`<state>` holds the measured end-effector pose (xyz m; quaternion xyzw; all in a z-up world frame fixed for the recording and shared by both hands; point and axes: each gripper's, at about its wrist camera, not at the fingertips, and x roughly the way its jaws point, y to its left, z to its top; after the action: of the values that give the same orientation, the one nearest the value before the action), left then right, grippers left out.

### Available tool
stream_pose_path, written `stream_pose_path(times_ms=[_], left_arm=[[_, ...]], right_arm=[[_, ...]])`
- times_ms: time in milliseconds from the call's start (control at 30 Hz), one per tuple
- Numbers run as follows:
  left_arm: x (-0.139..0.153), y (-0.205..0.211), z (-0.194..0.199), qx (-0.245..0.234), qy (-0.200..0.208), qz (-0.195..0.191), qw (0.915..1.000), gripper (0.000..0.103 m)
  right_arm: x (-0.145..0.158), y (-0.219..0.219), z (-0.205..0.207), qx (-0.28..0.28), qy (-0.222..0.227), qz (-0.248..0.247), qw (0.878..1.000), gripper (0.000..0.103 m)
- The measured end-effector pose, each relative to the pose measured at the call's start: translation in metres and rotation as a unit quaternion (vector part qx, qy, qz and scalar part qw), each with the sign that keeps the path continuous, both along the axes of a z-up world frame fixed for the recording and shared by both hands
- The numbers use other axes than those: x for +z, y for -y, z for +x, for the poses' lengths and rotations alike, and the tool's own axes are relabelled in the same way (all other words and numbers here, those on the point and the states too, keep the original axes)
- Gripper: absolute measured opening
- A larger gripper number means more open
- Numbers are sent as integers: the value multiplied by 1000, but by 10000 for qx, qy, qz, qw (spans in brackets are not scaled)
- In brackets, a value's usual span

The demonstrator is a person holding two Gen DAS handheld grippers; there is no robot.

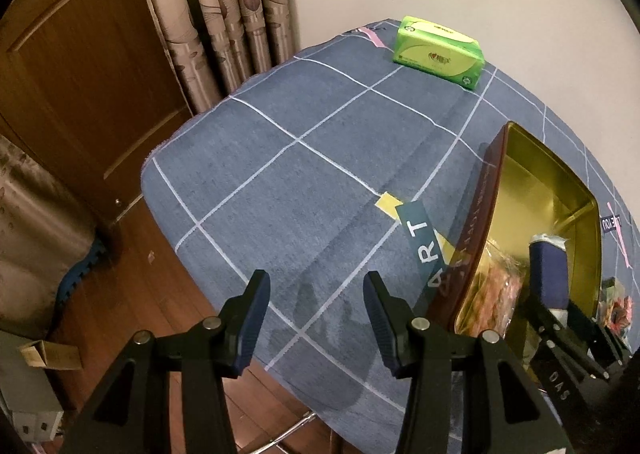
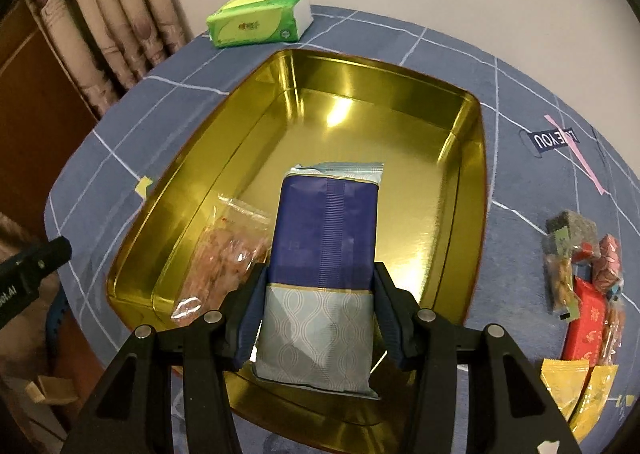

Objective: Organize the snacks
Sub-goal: 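Carry the navy-and-white box into the tin beside the sausage bag, open the right tool, then move both tools back over the yellow foil snack bags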

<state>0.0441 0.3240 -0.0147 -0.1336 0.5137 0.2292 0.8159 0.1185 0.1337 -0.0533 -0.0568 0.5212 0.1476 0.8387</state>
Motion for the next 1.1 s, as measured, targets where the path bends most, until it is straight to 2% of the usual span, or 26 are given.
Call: stream_pose_path(times_ms=[233, 300, 600, 800, 933, 1100], left_arm=[[-1, 3, 1, -94, -4, -18, 10000, 50], [-2, 4, 2, -124, -19, -31, 9999, 50], [0, 11, 2, -235, 6, 61, 9997, 50], [2, 16, 2, -309, -13, 62, 9995, 50], [6, 24, 1, -389, 29, 163, 9991, 50], [8, 32, 1, -473, 12, 219, 9986, 51]], right_arm=[[-1, -4, -2, 101, -32, 12, 9999, 50], [3, -1, -5, 103, 21, 39, 9999, 56], [47, 34, -27, 67, 226, 557, 9982, 59], [67, 96, -52, -286, 517, 386, 9975, 68], [66, 149, -62, -715, 585, 87, 9957, 71], [52, 212, -73, -1269, 447, -226, 9906, 77]])
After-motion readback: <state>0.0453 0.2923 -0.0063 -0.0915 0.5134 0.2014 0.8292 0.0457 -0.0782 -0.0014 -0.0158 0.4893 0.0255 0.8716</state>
